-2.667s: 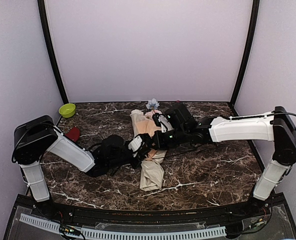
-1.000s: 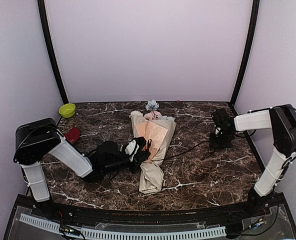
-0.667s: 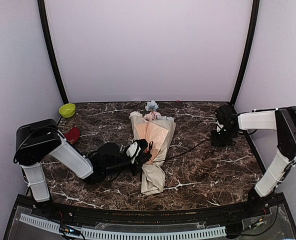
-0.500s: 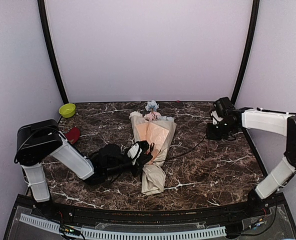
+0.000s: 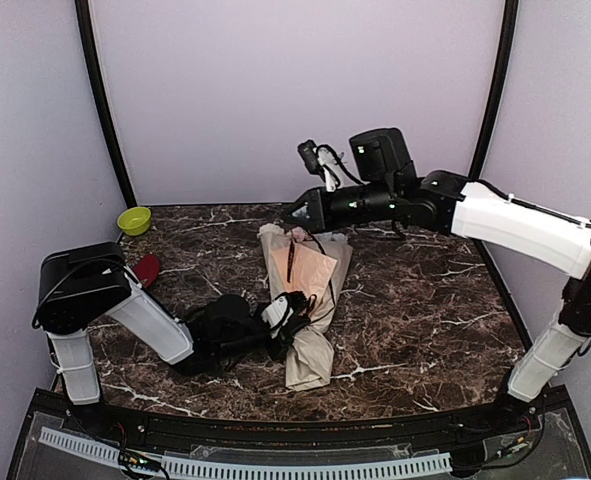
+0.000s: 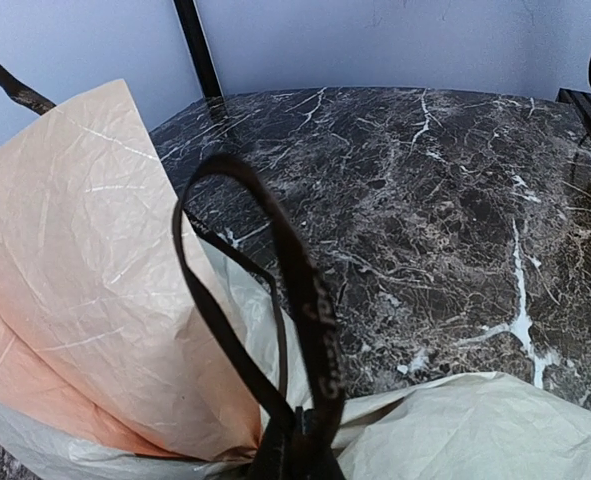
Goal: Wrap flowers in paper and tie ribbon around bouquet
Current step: Place the right side of the ribbon on the folded bouquet.
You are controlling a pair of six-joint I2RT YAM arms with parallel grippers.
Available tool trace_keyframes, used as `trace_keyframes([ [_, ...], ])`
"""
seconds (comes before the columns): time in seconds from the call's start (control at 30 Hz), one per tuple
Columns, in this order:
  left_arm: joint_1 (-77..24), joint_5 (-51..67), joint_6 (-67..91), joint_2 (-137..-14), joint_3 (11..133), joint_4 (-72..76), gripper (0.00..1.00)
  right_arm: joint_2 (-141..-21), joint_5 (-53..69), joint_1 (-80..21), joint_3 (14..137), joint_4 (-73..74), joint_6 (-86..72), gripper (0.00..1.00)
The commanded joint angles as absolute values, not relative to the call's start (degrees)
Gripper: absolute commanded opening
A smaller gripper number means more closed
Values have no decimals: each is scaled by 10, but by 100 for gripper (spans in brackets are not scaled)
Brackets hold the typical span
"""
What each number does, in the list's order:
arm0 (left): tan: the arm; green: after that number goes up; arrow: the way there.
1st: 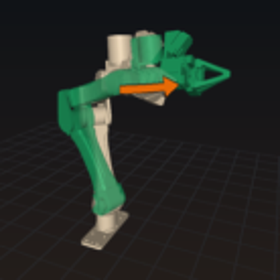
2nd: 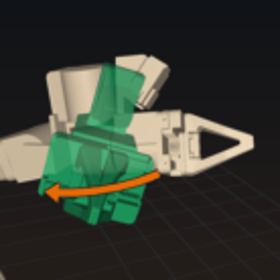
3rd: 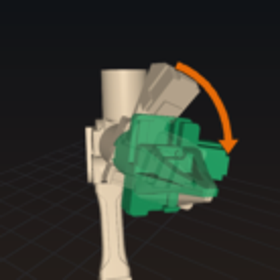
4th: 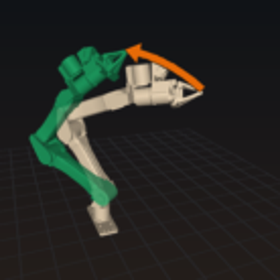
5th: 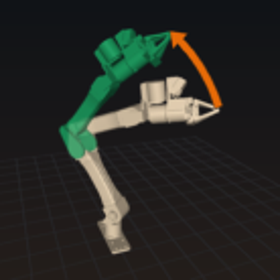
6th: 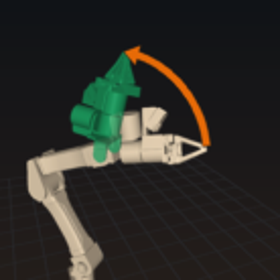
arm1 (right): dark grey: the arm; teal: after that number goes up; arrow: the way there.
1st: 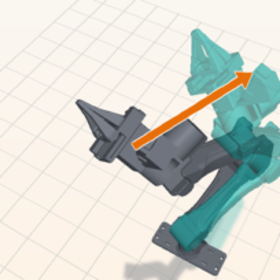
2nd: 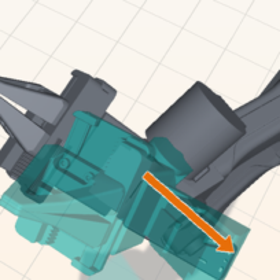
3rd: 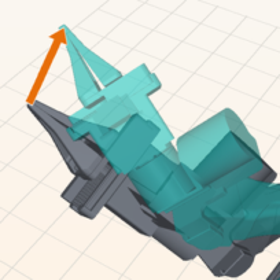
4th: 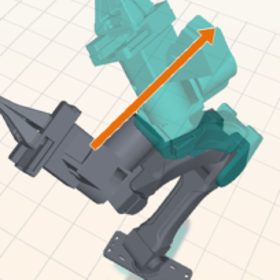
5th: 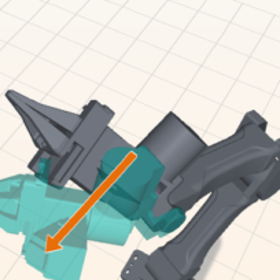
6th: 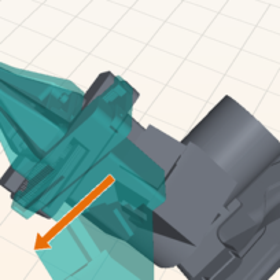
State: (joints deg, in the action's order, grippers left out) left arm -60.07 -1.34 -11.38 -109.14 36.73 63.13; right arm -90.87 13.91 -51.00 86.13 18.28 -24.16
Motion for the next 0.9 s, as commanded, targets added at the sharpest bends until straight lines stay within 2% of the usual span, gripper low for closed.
trace_keyframes([
  [0.0,-608,-27,-127,-1092,370,634,0,-997,133,-549,926,159,-262,0],
  [0.2,-611,-34,-131,-1092,367,637,0,-1102,135,-590,1048,196,-273,0],
  [0.3,-613,-35,-128,-1092,362,644,0,-1107,62,-617,1082,237,-243,0],
  [0.47,-613,-41,-129,-1096,356,661,0,-980,-104,-575,952,232,-286,0],
  [0.6,-612,-34,-128,-1098,358,660,0,-837,-157,-483,801,219,-321,0],
  [0.7,-613,-35,-129,-1099,360,660,0,-761,-191,-449,735,252,-305,0],
  [0.73,-613,-36,-129,-1099,361,659,0,-742,-190,-448,725,266,-288,0],
  [0.87,-613,-34,-128,-1103,364,657,0,-678,-34,-463,706,294,-217,0],
])
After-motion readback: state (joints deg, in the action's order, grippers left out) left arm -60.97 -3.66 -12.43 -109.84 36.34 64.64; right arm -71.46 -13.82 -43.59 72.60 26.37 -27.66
